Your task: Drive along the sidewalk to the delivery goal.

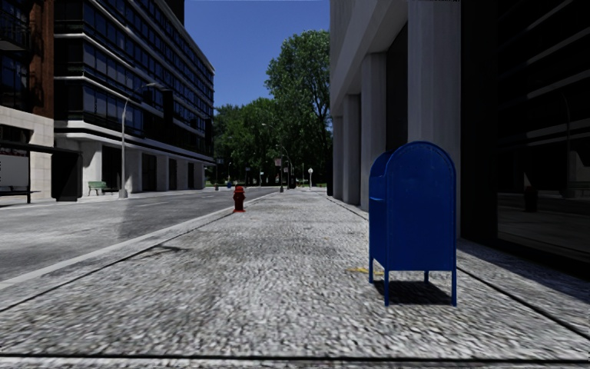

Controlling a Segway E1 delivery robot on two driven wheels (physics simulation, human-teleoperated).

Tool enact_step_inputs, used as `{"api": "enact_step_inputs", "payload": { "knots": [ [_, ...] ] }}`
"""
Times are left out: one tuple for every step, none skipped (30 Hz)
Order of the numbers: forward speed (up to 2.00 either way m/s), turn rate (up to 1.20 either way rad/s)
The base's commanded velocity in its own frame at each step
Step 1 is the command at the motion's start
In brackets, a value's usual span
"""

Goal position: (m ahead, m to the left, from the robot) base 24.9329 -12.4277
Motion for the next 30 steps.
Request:
{"api": "enact_step_inputs", "payload": {
  "knots": [
    [2.0, 0.0],
    [2.0, 0.0],
    [2.0, 0.0],
    [2.0, 0.0],
    [2.0, 0.0],
    [2.0, 0.0],
    [2.0, 0.0],
    [2.0, 0.0],
    [2.0, 0.0],
    [2.0, 0.0],
    [2.0, 0.0],
    [2.0, 0.0],
    [2.0, 0.0],
    [2.0, 0.0],
    [2.0, 0.0],
    [2.0, 0.0],
    [2.0, 0.0],
    [2.0, 0.0],
    [2.0, 0.0],
    [2.0, 0.0],
    [2.0, 0.0],
    [2.0, 0.0],
    [2.0, 0.0],
    [2.0, 0.0],
    [2.0, 0.0],
    [2.0, 0.0],
    [2.0, 0.0],
    [2.0, 0.0],
    [2.0, 0.0],
    [2.0, 0.0]
  ]
}}
